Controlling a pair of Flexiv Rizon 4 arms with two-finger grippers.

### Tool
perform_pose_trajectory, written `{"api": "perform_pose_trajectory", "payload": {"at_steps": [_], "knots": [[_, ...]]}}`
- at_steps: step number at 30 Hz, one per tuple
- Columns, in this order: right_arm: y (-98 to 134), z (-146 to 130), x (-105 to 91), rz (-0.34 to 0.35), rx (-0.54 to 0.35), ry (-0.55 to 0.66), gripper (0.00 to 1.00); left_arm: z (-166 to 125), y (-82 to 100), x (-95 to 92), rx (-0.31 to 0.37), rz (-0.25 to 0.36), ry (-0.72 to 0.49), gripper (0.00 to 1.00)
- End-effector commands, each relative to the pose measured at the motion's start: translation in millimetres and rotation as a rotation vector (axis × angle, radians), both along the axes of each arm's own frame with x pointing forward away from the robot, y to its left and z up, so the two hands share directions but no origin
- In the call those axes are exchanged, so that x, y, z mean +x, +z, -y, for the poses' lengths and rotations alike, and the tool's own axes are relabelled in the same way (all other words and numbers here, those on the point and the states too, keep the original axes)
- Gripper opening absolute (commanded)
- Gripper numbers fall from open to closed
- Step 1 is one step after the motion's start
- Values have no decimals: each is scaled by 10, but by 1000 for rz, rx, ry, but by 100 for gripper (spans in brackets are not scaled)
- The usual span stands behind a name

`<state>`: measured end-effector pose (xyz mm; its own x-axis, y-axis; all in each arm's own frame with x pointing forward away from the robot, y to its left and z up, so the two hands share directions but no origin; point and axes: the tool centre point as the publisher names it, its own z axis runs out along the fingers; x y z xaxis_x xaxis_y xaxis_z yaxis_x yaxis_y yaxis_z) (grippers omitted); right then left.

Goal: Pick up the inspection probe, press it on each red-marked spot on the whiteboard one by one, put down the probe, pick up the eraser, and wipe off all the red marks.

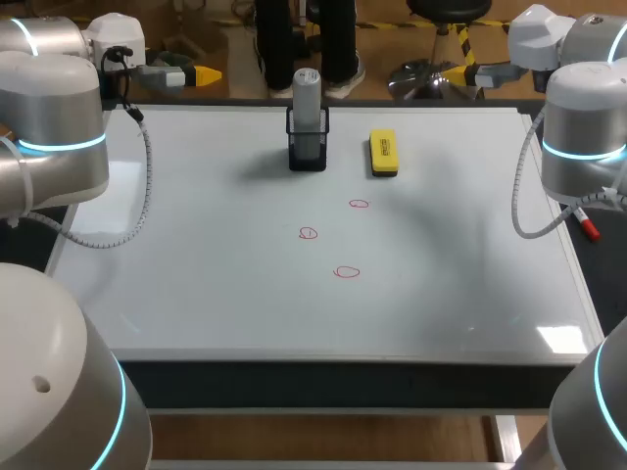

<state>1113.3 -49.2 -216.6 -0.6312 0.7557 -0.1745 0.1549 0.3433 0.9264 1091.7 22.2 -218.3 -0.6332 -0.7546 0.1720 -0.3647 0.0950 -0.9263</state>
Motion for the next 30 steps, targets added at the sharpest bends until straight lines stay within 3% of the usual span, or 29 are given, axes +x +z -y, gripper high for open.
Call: {"api": "perform_pose_trajectory", "payload": {"at_steps": [1,18,30], "knots": [[2,1,5,-2,-1,1,100,-1,1,-1,0,0,0,100],[2,1,5,-2,-1,1,100,-1,1,-1,0,0,0,100],[2,1,5,-2,-1,1,100,375,2,19,38,42,-233,100]]}}
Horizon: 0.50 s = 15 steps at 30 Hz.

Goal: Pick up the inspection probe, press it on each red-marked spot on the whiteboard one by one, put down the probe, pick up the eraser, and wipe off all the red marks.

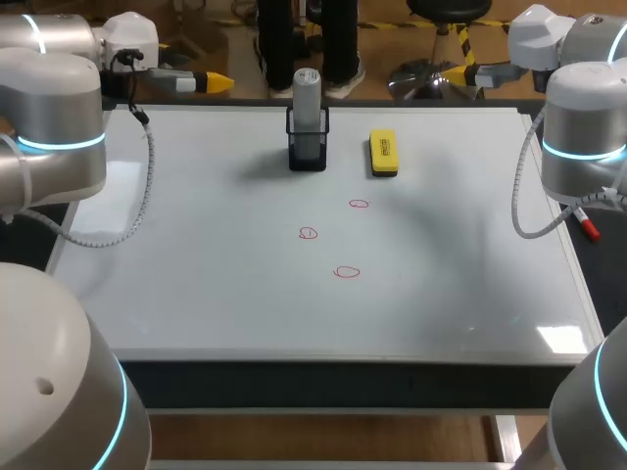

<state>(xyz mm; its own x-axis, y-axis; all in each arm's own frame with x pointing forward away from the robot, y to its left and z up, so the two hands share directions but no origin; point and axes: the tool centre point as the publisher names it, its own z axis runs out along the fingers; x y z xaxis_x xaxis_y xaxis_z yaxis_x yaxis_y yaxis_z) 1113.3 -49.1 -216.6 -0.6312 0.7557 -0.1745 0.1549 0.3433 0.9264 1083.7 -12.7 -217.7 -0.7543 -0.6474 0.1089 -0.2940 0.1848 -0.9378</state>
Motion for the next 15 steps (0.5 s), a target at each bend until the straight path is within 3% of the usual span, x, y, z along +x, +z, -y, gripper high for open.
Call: {"api": "perform_pose_trajectory", "payload": {"at_steps": [1,15], "knots": [[1,2,5,-2,-1,1,100,64,-3,97,-3,-9,-91,100],[1,2,5,-2,-1,1,100,597,-76,121,-43,9,-300,100]]}}
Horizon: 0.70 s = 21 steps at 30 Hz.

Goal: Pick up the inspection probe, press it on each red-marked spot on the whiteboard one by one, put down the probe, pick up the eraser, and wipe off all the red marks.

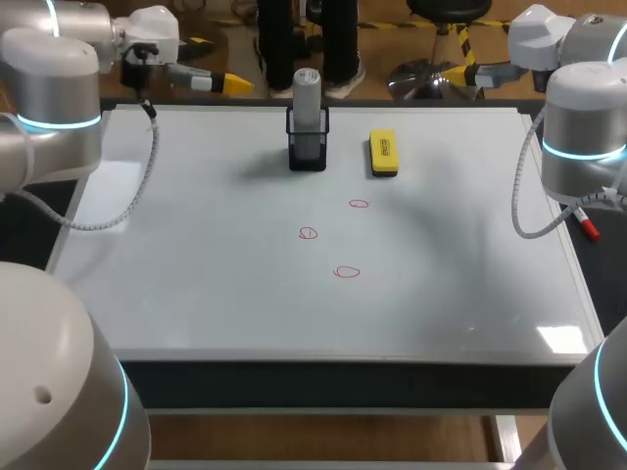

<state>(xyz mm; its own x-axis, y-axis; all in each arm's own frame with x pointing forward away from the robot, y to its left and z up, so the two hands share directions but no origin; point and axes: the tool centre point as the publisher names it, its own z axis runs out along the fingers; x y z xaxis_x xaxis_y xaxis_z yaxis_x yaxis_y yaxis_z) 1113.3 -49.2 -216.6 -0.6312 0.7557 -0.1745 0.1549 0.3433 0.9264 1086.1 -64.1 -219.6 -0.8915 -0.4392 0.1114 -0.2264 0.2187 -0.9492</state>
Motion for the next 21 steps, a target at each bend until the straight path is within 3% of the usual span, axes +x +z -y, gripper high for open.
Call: {"api": "perform_pose_trajectory", "payload": {"at_steps": [1,21], "knots": [[1,2,5,-2,-1,1,100,129,-64,89,-8,-8,-72,100],[1,2,5,-2,-1,1,100,653,-244,3,-53,-9,-278,100]]}}
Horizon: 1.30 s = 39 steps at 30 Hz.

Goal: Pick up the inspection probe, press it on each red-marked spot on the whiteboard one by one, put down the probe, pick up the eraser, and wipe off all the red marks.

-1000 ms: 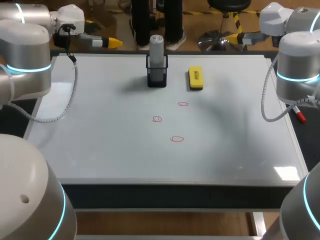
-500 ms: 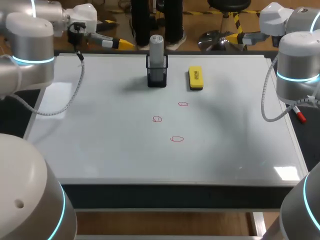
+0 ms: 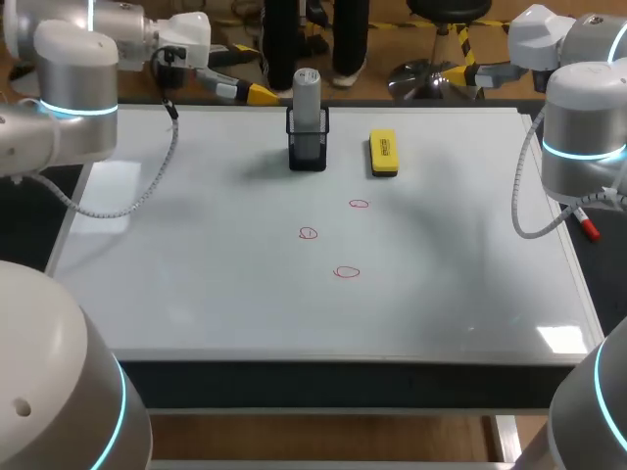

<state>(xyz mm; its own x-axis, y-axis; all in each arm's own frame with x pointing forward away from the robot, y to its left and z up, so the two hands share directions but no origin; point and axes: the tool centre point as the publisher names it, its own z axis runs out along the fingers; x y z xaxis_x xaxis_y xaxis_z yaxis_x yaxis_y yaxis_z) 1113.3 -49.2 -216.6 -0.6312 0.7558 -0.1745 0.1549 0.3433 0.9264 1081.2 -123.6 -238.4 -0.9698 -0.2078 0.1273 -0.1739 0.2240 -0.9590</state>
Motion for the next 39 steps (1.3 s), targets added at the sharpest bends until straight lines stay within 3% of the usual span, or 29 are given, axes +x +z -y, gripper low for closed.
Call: {"api": "perform_pose_trajectory", "payload": {"at_steps": [1,21,39], "knots": [[1,2,5,-2,-1,1,100,82,-61,41,-8,-6,-47,100],[1,2,5,-2,-1,1,100,448,-240,10,-10,19,-72,100],[1,2,5,-2,-1,1,100,706,-406,107,-5,18,-76,100]]}}
